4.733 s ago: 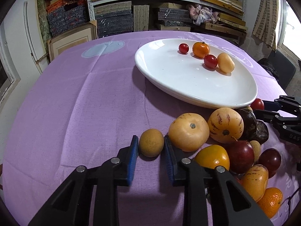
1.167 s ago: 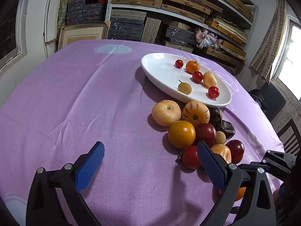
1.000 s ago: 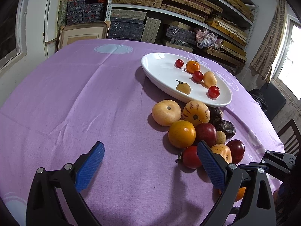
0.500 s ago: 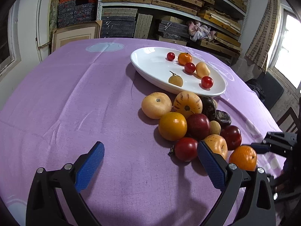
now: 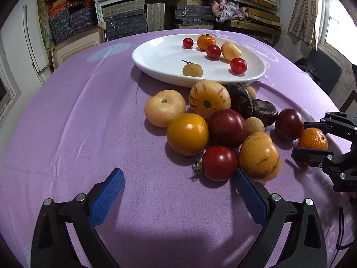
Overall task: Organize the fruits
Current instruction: 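Reach the right tool to another tangerine and close on it, then grasp a red tomato with the left tool while the right tool holds the tangerine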
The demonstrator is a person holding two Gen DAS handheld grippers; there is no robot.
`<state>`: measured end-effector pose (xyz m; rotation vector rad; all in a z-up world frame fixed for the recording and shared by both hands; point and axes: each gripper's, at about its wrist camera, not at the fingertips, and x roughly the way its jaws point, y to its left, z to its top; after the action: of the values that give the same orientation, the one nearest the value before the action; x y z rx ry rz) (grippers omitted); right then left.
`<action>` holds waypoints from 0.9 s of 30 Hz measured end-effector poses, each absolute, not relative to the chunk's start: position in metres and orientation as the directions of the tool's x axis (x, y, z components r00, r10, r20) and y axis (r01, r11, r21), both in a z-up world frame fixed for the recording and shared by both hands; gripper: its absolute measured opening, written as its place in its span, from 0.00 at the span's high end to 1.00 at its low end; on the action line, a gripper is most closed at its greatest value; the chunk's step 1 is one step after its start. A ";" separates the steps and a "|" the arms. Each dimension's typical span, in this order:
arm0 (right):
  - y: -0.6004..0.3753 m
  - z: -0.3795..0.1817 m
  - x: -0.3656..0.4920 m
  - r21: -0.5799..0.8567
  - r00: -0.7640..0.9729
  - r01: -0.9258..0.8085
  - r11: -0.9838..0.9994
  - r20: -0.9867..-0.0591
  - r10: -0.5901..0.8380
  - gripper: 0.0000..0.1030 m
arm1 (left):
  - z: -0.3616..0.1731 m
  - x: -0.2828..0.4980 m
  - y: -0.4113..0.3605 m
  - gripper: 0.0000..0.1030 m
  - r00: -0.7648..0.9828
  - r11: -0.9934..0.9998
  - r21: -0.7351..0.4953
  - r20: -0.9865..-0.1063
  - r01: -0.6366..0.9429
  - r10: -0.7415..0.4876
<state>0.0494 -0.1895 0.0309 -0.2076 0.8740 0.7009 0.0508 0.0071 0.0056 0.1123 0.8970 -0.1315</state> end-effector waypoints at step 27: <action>-0.183 0.029 0.048 0.096 0.427 -0.654 0.750 -0.771 0.472 0.48 | 0.013 0.051 0.033 0.34 0.630 0.983 -0.083 -0.758 0.163 -0.168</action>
<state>0.0481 -0.1826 0.0289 -0.2318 0.8810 0.7113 0.0507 0.0326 0.0129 -0.0064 0.8690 -0.1896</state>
